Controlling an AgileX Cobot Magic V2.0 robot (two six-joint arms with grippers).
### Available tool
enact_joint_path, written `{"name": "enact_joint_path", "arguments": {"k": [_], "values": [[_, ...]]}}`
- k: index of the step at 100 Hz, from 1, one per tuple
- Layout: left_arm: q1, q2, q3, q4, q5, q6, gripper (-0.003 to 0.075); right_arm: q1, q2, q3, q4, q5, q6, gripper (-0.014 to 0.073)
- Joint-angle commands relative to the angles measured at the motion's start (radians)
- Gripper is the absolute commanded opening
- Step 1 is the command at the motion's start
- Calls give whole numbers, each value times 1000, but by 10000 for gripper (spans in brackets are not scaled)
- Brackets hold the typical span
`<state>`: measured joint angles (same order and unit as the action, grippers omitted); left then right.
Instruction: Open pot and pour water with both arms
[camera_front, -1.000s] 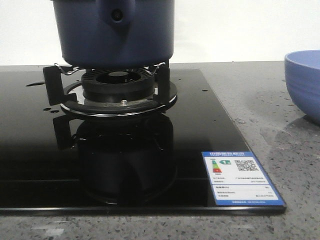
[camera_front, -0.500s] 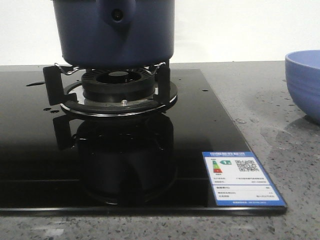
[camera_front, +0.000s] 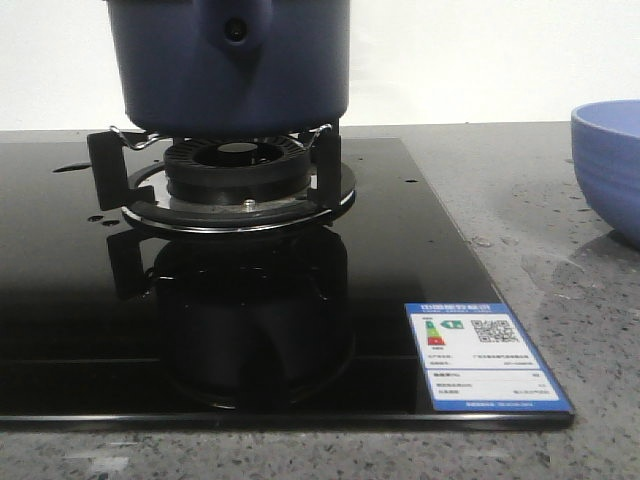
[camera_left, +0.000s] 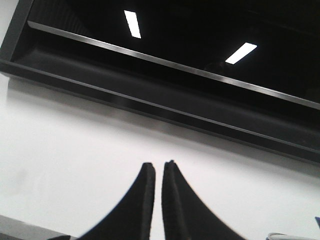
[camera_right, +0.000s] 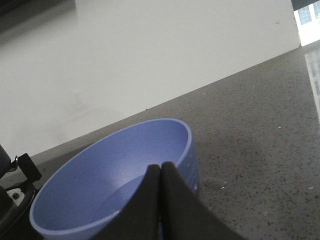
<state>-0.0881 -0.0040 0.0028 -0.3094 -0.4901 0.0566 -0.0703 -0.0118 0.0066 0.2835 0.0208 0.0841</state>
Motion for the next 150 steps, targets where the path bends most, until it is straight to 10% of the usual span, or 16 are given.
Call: {"name": "enact_joint_path", "arguments": {"k": [1,22,62,79,107,129,150], "values": [[1,-27,27,-1,-11,-32,-20,-7,-15,26,5,-100,-1,-63],[1,-20,-69,-7,321,-38,-20,-7,7,-51,13,-72,-1,-63],[-55,377,-485,-34,830,-12,-20,-7,405,-556,3,565,-1,-63],[-229,518,-605,-341,947,287,-19,-7,591,-736,82,870,-30,-64],[-476,696,-735,-793,987,800,-15,-7,724,-801,588,1015,-527,-65],[-471,791,-772,-1113,1120,1173,-4,-7,732,-801,850,1076,-970,-65],[-392,910,-772,-1442,1304,1475,17,-7,732,-801,890,1050,-1036,-64]]}}
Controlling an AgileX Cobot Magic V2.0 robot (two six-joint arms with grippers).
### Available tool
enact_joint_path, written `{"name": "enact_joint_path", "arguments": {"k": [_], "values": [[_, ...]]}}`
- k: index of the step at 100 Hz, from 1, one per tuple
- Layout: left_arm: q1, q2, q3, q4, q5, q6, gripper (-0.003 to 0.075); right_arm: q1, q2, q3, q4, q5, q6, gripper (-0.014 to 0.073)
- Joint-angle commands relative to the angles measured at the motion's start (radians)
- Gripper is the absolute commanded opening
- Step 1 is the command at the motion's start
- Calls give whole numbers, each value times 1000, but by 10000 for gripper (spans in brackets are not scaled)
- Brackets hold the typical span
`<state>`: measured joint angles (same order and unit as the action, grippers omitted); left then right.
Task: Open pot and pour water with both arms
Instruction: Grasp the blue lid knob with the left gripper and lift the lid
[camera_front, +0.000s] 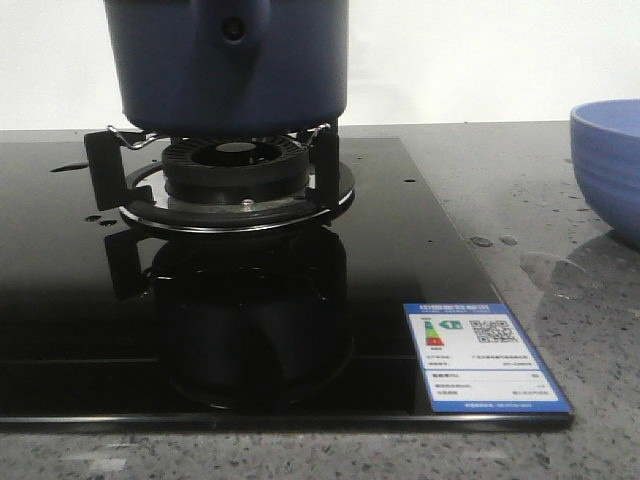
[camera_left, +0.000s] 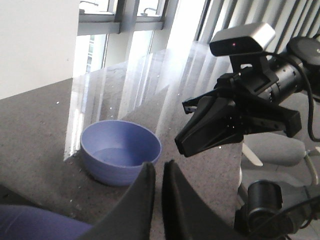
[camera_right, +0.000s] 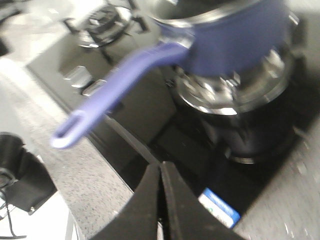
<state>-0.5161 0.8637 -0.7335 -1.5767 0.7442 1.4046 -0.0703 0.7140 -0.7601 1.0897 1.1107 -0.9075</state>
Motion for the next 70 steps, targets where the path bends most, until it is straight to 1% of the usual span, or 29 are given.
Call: {"name": "enact_joint_path", "arguments": {"k": [1,4,9,14,16,19,26,31,33,40,42,45,50,56,70], "values": [[45,47,-36,-186,76,134,21,-7,6,-34,84,-43,-47,-63],[64,66,-36,-206,104,159,43,-7,6,-34,84,-44,-52,-61],[100,90,-36,-222,142,187,105,-7,6,-34,84,-50,-52,-60],[135,112,-40,-218,156,194,200,-7,6,-36,84,-58,-52,-58],[150,121,-42,-212,158,194,226,-7,6,-36,84,-61,-52,-53],[169,132,-48,-206,158,194,293,-7,6,-36,84,-66,-52,-36],[215,157,-66,-190,158,207,406,-7,6,-36,84,-77,-52,57],[245,173,-85,-164,156,236,452,-7,6,-36,84,-84,-52,174],[258,177,-96,-159,156,247,460,-7,6,-36,84,-88,-52,209],[291,201,-128,-148,154,272,463,-7,6,-36,84,-98,-52,407],[299,209,-138,-148,154,280,463,-5,6,-36,84,-105,-52,441],[307,220,-152,-148,154,295,463,-5,6,-36,84,-110,-52,515],[314,242,-175,-148,154,308,463,-3,6,-38,86,-112,-54,589],[319,276,-206,-148,166,332,463,-3,6,-40,86,-112,-56,624],[319,361,-269,-148,177,366,463,-3,1,-40,86,-112,-58,617]]}}
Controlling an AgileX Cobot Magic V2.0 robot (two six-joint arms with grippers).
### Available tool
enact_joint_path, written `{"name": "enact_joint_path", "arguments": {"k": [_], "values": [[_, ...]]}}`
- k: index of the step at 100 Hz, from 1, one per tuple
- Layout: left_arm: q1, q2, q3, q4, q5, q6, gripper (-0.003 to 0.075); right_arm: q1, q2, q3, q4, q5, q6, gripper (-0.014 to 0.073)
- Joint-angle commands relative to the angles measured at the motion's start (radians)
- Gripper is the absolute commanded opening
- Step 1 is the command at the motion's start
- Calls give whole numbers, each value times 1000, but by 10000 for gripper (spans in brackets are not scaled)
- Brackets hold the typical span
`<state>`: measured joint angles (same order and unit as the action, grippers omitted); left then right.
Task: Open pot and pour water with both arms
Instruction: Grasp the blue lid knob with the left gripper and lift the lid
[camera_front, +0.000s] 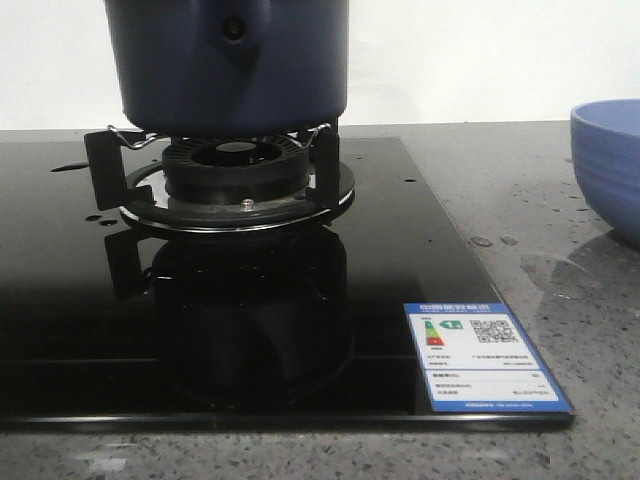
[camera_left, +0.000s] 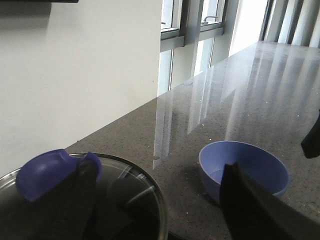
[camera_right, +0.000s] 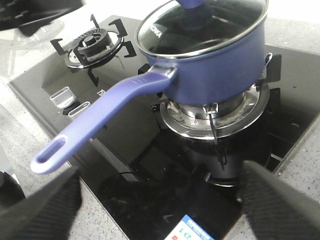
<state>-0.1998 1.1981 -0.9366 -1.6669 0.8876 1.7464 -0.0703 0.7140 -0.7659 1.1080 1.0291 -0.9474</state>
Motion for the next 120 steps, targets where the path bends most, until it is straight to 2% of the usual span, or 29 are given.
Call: {"name": "enact_joint_path", "arguments": {"k": [1,13,35,83,110,120], "values": [[2,31,-70,-58,34,29,463,-3,1,-34,68,-30,-18,617],[2,100,-118,-60,32,86,468,-3,-5,-34,68,-28,-18,617],[2,199,-192,-60,-12,91,553,-3,-24,-34,64,-43,-18,617],[2,357,-268,-97,-44,134,553,-3,-24,-34,62,-58,-18,617],[2,406,-280,-116,-4,135,552,-3,-24,-34,62,-89,-18,617],[2,409,-280,-120,12,135,528,-3,-24,-34,62,-100,-18,617]]}}
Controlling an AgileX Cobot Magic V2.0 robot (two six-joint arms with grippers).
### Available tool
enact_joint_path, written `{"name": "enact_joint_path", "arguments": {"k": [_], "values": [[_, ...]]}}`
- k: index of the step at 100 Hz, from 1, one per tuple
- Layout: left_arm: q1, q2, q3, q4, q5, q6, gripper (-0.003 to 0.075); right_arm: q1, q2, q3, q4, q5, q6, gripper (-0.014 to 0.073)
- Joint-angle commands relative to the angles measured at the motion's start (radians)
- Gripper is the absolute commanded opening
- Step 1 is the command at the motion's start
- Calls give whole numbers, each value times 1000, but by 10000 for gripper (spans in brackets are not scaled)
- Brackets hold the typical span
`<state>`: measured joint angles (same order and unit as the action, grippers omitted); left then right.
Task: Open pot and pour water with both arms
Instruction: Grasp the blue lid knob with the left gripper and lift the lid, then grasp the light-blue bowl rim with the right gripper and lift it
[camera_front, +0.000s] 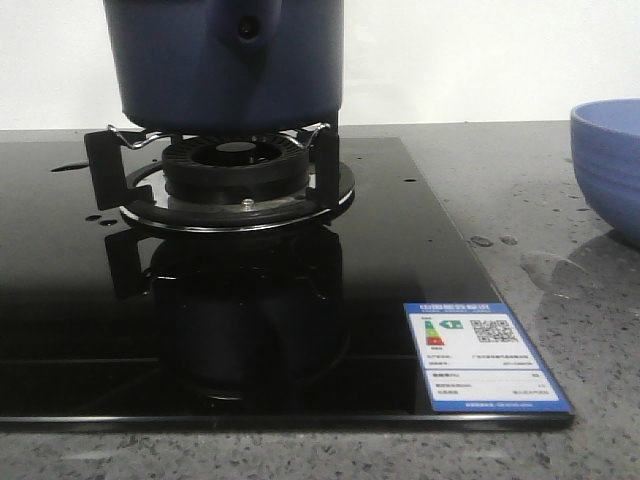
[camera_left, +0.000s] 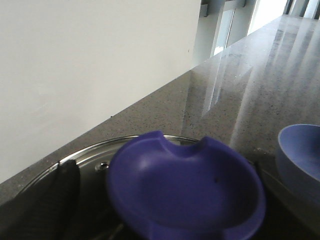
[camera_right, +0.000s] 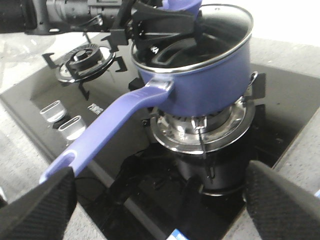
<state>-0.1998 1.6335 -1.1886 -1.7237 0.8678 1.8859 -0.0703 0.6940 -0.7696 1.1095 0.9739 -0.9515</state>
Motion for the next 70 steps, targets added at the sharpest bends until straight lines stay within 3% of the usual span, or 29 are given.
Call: {"name": "enact_joint_path", "arguments": {"k": [1,32,70], "values": [[2,-27,-28,-63,35,-4,525,-3,-3,-30,61,-47,-14,617],[2,-33,-28,-71,86,-4,302,-3,-3,-30,61,-83,-14,617],[95,-198,-47,-68,43,-51,318,-3,-3,-30,61,-113,-14,617]]}}
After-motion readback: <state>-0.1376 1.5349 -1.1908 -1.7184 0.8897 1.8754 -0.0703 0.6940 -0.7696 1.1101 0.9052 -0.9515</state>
